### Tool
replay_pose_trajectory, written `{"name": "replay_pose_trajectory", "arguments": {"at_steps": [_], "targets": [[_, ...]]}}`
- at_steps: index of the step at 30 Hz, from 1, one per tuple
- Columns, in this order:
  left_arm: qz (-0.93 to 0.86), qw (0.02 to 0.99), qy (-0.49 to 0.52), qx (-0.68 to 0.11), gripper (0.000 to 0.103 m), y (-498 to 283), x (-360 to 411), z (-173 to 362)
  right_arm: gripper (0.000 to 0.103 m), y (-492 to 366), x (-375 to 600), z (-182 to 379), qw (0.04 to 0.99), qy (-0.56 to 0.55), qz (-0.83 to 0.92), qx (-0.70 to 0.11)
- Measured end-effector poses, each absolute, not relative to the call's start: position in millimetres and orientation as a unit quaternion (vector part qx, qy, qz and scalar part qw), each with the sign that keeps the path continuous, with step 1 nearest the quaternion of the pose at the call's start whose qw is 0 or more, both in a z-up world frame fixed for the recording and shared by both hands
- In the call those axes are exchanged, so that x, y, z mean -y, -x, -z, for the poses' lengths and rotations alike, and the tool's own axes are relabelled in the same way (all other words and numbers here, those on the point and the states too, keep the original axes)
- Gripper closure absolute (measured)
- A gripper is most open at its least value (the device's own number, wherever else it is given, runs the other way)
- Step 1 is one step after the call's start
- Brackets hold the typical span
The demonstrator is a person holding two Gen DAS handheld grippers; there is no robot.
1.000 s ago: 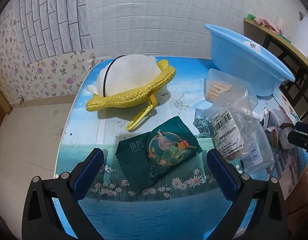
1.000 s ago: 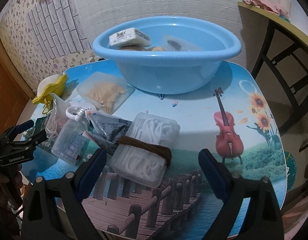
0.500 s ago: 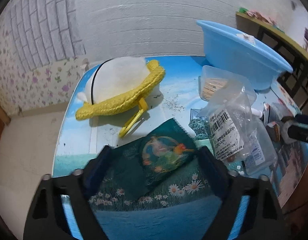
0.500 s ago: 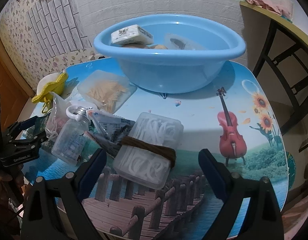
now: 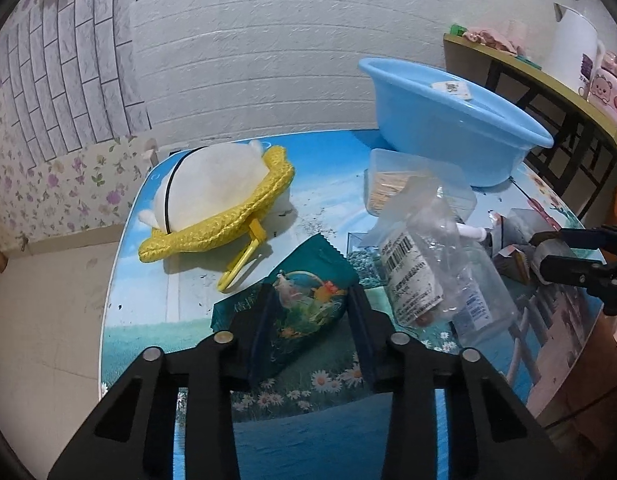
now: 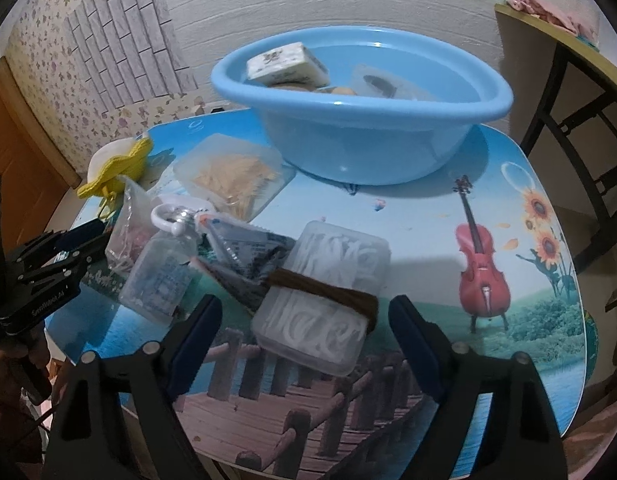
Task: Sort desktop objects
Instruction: 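Grasp the green snack packet with the left gripper while the right grasps the white noodle box, then lift the snack packet and noodle box and carry both over the basin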
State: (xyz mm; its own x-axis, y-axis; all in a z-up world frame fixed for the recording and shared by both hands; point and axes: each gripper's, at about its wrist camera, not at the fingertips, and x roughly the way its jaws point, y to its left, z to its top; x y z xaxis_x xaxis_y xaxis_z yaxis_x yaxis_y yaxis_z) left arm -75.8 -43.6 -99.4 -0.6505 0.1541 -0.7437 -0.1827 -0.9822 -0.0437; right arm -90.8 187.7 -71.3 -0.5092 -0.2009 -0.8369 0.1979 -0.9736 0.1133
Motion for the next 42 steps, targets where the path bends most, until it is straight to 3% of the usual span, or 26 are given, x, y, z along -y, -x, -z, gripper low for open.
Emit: {"name": "replay_pose_trajectory", "arguments": {"at_steps": [8, 10, 12, 31, 34, 40, 42], "targets": [[-0.91, 0.1, 0.401, -0.019, 0.082, 66.7, 42.4, 93.3, 0.017, 94.5, -188.4, 78.8, 0.103, -0.492, 0.864, -0.001], [-0.91, 0.1, 0.402, -0.019, 0.083, 64.6, 42.2, 92.6, 0.033, 95.9, -191.2, 80.0, 0.101, -0.495, 0.863, 0.005], [-0.909, 0.1, 0.403, -0.018, 0.083, 63.2, 42.3, 92.3, 0.04, 97.2, -193.0, 81.4, 0.104, -0.5, 0.86, 0.01], [-0.904, 0.101, 0.416, -0.021, 0.082, 44.8, 31.5, 98.5, 0.042, 84.3, -233.9, 77.2, 0.094, -0.488, 0.868, 0.001], [-0.903, 0.093, 0.418, -0.02, 0.076, 48.5, 37.9, 99.3, 0.042, 85.3, -233.9, 77.7, 0.098, -0.486, 0.868, -0.003], [-0.904, 0.073, 0.419, -0.034, 0.048, 55.0, 49.0, 95.0, 0.042, 87.9, -233.6, 78.9, 0.105, -0.488, 0.866, -0.006], [-0.905, 0.064, 0.419, -0.027, 0.034, 56.6, 55.0, 94.2, 0.042, 87.9, -233.5, 79.3, 0.105, -0.488, 0.866, -0.006]]}}
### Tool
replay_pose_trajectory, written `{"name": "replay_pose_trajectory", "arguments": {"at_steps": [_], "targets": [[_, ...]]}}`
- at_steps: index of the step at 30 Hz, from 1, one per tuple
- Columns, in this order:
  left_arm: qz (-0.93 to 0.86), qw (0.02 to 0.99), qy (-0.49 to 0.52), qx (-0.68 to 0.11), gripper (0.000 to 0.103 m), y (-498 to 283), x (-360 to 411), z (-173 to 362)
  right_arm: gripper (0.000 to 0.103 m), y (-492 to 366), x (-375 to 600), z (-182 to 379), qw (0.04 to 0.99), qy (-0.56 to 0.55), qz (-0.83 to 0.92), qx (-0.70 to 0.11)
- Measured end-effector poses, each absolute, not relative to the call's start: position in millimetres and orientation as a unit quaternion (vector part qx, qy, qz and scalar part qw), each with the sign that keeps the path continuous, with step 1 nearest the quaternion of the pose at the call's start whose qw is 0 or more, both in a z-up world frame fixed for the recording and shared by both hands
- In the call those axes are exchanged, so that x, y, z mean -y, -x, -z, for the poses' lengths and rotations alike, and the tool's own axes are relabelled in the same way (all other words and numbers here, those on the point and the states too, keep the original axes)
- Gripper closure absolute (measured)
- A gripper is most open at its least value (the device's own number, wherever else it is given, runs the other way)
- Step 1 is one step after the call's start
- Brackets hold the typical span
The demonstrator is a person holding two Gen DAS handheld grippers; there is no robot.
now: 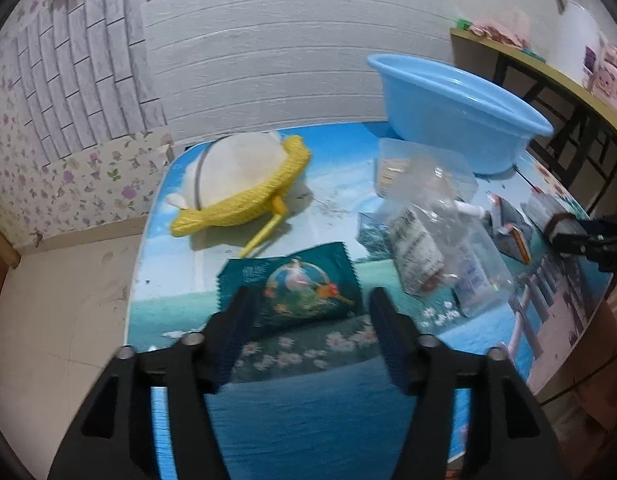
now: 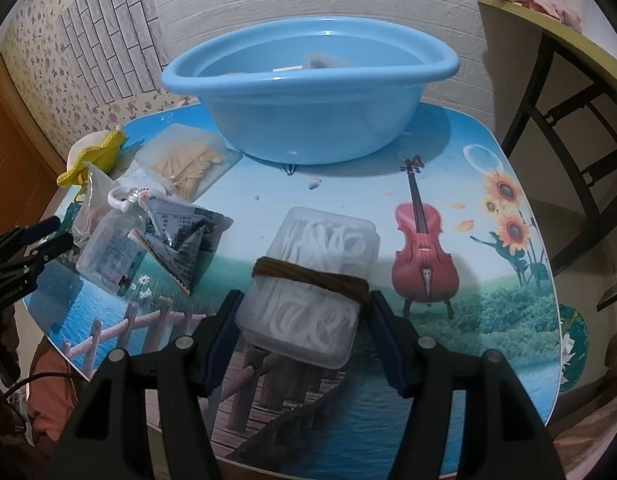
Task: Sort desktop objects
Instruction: 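Lift the snack packet and noodle box and carry both over the basin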
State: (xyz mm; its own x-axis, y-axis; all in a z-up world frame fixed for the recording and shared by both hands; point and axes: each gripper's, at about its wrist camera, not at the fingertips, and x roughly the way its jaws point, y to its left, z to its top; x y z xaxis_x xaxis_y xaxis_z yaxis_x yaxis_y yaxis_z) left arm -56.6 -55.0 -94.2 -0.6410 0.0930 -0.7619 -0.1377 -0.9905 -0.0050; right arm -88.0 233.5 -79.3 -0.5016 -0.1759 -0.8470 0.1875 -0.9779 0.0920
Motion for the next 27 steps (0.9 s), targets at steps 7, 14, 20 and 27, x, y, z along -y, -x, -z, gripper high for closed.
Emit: {"name": "replay_pose_trajectory", "arguments": {"at_steps": [7, 14, 20, 27], "targets": [[-0.894, 0.048, 0.446, 0.002, 0.025, 70.4, 61.2, 105.4, 0.042, 88.2, -234.4, 79.4, 0.104, -0.488, 0.866, -0.003], [-0.893, 0.042, 0.447, 0.007, 0.018, 81.5, 56.7, 110.9, 0.041, 88.1, -234.9, 79.7, 0.104, -0.487, 0.867, -0.004], [-0.898, 0.051, 0.437, -0.013, 0.027, 84.7, 49.8, 112.2, 0.04, 89.0, -235.0, 79.8, 0.102, -0.486, 0.868, -0.002], [-0.902, 0.069, 0.426, -0.021, 0.06, 79.1, 51.4, 107.0, 0.039, 98.3, -231.3, 85.0, 0.094, -0.492, 0.865, -0.012]]}}
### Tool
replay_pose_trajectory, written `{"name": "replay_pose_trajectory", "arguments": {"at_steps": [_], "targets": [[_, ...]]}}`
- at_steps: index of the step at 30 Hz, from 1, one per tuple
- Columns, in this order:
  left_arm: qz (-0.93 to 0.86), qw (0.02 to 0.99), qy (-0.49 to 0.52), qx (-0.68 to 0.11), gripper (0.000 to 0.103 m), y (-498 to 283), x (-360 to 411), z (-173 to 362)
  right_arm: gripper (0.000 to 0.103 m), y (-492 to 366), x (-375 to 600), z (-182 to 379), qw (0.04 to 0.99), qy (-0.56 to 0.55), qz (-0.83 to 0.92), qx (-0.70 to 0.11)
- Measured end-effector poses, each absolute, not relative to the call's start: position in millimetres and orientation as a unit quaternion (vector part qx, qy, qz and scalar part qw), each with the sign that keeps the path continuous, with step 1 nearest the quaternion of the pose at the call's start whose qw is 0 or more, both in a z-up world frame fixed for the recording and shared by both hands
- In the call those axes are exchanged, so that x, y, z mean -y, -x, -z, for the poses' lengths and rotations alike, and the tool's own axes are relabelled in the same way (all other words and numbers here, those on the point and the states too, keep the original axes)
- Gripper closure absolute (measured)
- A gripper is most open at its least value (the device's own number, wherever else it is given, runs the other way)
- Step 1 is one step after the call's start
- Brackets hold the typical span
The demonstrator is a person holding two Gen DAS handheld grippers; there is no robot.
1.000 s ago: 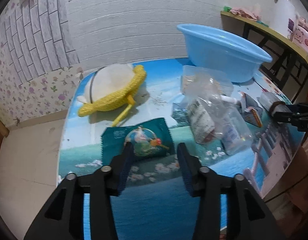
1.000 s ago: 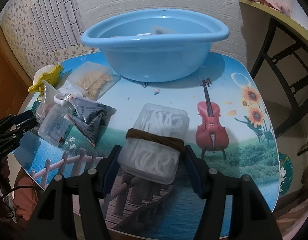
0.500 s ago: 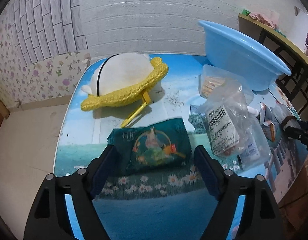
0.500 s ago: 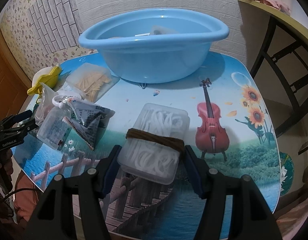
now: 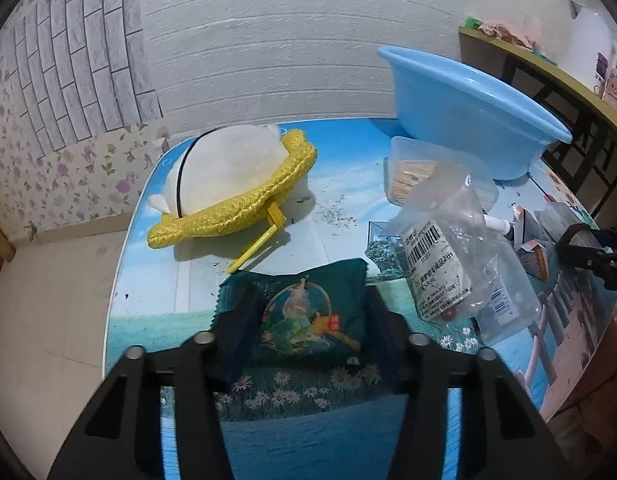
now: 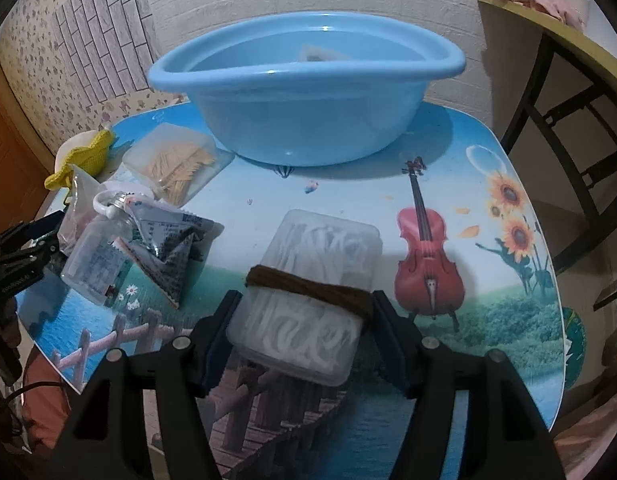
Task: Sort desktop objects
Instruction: 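Lift the snack packet and noodle box and carry both over the basin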
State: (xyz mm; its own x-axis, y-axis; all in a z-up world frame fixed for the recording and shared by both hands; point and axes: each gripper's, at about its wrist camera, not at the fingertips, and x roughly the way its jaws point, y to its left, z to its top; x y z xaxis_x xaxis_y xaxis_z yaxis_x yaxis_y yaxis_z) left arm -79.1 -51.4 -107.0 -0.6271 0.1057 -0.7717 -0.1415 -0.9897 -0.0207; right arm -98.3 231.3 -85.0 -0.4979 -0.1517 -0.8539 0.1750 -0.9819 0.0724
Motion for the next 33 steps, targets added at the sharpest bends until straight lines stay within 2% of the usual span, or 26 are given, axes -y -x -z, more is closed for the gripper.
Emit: {"name": "replay_pose_trajectory", "arguments": {"at_steps": [3, 4, 16, 33], "targets": [[-0.902, 0.074, 0.425, -0.014, 0.063, 75.9, 52.2, 106.0, 0.04, 100.9, -230.7, 85.5, 0.094, -0.489, 0.867, -0.016], [-0.902, 0.079, 0.424, -0.007, 0.063, 74.6, 52.8, 105.1, 0.043, 101.3, -231.5, 85.4, 0.094, -0.488, 0.868, -0.017], [-0.907, 0.088, 0.411, 0.005, 0.065, 65.1, 49.9, 88.3, 0.044, 96.9, -236.1, 71.4, 0.101, -0.463, 0.881, 0.002], [-0.928, 0.083, 0.364, 0.008, 0.065, 68.0, 40.8, 25.6, 0.044, 79.6, -201.9, 12.0, 0.21, -0.405, 0.89, -0.003]]}}
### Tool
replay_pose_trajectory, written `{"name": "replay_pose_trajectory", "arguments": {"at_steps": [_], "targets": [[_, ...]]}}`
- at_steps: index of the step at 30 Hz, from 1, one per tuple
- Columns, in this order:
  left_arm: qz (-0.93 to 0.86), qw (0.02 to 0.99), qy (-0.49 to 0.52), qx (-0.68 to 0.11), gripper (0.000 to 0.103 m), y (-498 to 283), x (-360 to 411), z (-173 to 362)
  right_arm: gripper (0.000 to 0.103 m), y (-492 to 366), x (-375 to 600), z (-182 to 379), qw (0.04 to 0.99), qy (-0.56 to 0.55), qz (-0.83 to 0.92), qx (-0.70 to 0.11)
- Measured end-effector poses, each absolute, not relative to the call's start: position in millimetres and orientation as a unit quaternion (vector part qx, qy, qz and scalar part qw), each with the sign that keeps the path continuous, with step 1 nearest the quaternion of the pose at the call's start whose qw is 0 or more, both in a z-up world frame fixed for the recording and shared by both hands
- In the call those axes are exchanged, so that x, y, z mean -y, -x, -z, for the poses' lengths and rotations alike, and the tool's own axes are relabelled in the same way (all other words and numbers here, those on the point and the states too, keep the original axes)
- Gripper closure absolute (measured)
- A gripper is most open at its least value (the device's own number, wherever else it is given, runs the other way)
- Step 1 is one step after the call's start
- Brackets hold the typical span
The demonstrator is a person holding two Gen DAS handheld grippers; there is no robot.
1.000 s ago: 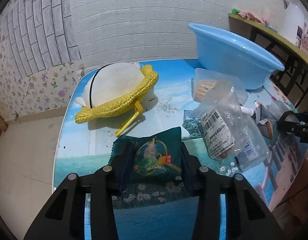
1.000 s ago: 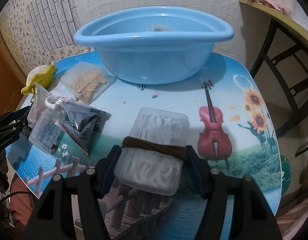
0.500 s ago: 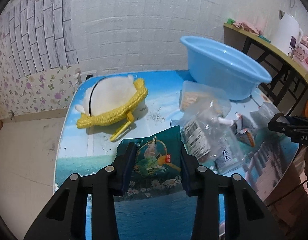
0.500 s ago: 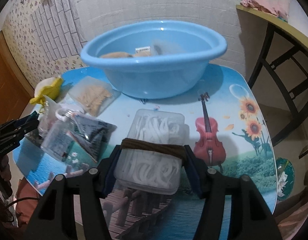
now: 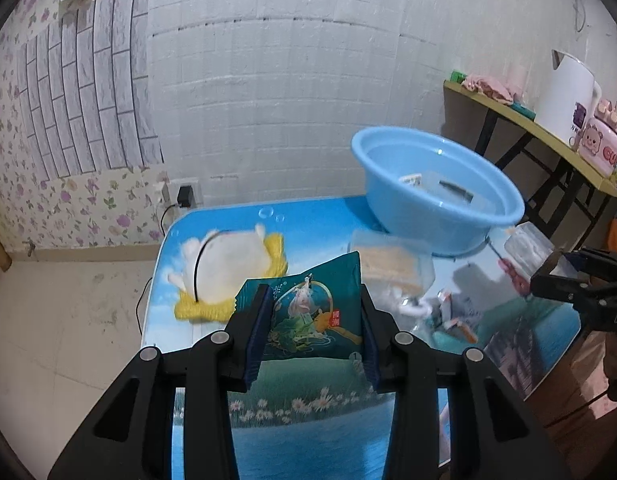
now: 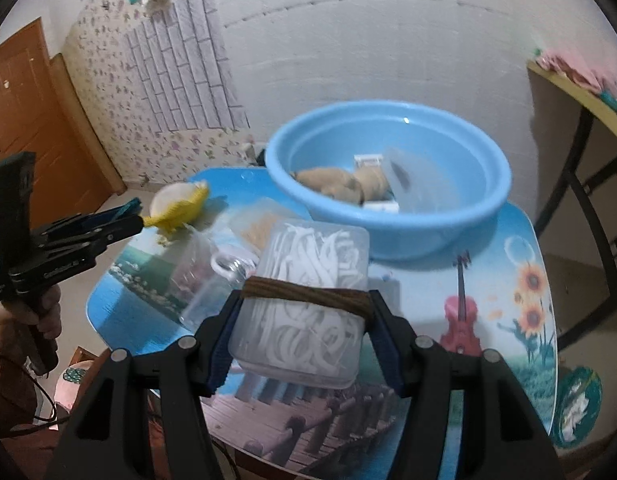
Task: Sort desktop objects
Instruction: 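Lift the snack packet and noodle box and carry both over the basin, then open both grippers to drop the snack packet and noodle box into the basin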
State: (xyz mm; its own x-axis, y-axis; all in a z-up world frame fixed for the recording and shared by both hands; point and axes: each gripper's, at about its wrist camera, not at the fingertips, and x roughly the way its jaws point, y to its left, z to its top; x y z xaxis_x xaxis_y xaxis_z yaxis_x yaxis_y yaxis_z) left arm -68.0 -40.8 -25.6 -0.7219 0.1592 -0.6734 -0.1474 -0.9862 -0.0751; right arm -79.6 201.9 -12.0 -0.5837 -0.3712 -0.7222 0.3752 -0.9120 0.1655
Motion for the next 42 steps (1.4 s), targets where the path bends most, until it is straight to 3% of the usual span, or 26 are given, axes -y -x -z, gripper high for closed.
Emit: {"name": "replay_pose_trajectory", "arguments": {"at_steps": [15, 34, 40, 42], "targets": [[-0.93, 0.129, 0.344, -0.015, 0.065, 129.6, -26.3, -8.9, 0.044, 136.9, -241.5, -6.4, 0.183, -0.38, 0.906, 0.031], [-0.905, 0.19, 0.375, -0.064, 0.065, 183.4, -103.2, 16.6, 0.045, 189.2, -255.0, 16.1, 0.173, -0.398, 0.9, 0.043], [-0.904, 0.195, 0.373, -0.069, 0.058, 183.4, -104.9, 18.3, 0.045, 190.8, -248.1, 21.5, 0.179, -0.399, 0.899, 0.032], [-0.903, 0.199, 0.375, -0.069, 0.05, 183.0, -104.5, 19.3, 0.045, 192.4, -247.2, 22.4, 0.179, -0.399, 0.899, 0.03]]}}
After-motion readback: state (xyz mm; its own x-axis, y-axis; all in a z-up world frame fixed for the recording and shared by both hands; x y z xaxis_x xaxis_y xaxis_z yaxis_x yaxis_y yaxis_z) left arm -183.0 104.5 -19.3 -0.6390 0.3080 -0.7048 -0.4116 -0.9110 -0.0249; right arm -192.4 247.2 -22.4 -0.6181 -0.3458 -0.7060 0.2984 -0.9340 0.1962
